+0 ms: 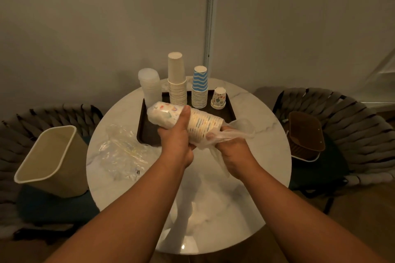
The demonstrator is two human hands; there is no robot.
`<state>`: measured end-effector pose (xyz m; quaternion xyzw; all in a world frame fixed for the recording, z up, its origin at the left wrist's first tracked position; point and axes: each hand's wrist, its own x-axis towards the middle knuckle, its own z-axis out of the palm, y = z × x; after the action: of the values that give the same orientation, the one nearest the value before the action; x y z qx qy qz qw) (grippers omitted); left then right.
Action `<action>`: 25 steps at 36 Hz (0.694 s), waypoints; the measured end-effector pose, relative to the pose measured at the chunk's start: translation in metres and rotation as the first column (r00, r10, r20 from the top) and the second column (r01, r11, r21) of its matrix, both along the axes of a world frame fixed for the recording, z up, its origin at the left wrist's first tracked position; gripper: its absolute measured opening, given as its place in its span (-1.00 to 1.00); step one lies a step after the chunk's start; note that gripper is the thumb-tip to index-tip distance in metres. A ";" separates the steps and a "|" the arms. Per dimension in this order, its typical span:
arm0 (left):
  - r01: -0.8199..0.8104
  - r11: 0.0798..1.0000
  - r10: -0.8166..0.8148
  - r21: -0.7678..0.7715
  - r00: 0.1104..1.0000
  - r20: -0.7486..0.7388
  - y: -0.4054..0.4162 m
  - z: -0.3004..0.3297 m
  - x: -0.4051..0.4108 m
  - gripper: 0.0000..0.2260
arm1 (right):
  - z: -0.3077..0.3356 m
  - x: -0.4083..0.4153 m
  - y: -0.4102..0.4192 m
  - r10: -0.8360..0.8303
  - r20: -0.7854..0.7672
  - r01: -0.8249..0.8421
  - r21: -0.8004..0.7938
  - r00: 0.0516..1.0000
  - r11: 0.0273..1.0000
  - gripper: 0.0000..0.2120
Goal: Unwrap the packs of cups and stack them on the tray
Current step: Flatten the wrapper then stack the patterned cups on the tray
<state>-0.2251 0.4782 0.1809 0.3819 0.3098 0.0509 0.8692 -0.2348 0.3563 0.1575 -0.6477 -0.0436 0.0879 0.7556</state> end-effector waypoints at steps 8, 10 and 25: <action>-0.045 0.895 -0.045 0.443 0.980 0.191 0.015 0.015 0.000 -0.50 | -0.009 0.007 -0.013 -0.012 -0.315 0.157 0.440 0.949 0.884 -0.65; -0.069 0.797 -0.112 0.600 0.960 0.258 0.022 0.017 -0.002 -0.62 | -0.010 0.007 -0.014 0.001 -0.391 0.195 0.461 0.921 0.866 -0.64; -0.127 0.436 -0.073 0.891 0.982 0.175 0.030 0.023 0.012 -0.66 | -0.027 -0.003 -0.023 0.076 -0.418 0.224 0.621 0.905 0.751 -0.53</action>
<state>-0.2131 0.5081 0.2043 0.7732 0.1585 0.2571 0.5576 -0.2383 0.3328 0.1301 -0.3081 0.1173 0.1725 0.9282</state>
